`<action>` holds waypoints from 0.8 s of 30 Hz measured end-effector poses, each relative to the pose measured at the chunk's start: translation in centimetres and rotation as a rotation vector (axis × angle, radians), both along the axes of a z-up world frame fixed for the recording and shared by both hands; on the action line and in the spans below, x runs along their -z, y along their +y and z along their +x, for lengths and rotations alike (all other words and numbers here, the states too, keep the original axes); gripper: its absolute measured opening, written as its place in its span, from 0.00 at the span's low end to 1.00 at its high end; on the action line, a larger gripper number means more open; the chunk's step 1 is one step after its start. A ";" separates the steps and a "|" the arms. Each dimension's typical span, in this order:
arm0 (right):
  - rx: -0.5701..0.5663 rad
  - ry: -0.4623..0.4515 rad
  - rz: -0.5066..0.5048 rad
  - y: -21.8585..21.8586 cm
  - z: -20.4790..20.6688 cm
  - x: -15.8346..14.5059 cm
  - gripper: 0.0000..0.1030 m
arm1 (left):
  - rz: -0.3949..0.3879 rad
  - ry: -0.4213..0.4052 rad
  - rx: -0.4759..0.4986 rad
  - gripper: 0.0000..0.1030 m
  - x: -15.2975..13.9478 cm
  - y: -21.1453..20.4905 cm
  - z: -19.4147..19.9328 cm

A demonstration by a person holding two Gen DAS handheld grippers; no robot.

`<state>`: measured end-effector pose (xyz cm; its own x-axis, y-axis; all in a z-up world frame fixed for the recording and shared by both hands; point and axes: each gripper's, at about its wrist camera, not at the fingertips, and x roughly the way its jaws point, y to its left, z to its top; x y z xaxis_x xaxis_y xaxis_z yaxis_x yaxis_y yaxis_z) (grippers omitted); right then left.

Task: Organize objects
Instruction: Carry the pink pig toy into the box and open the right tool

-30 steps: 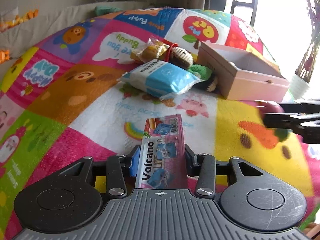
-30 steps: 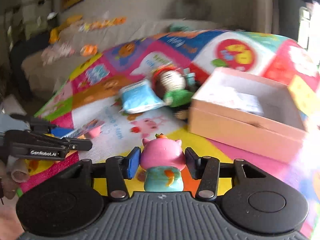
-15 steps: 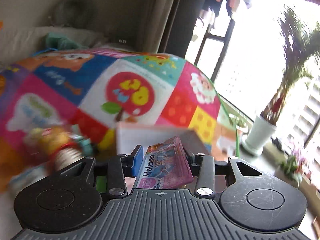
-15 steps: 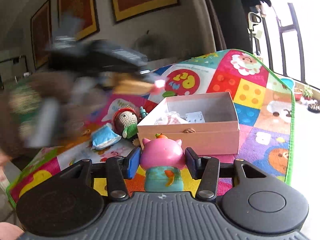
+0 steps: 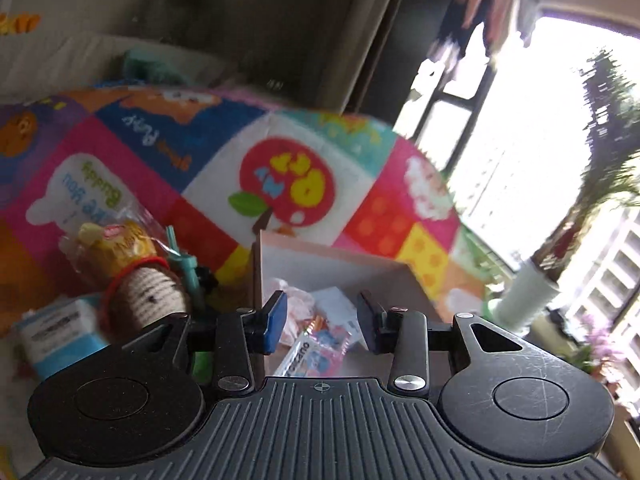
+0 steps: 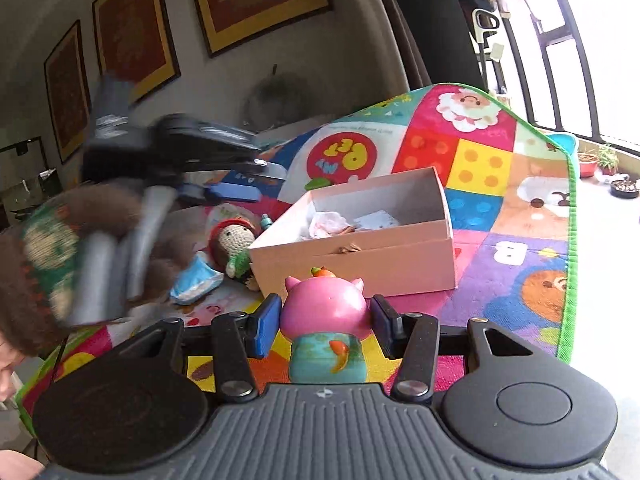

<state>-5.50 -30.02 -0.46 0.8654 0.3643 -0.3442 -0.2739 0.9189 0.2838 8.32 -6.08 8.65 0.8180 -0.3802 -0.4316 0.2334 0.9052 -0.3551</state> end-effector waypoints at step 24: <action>-0.024 0.032 -0.199 7.8 13.1 -5.6 0.69 | -0.147 0.142 -0.133 0.41 4.4 15.1 -4.4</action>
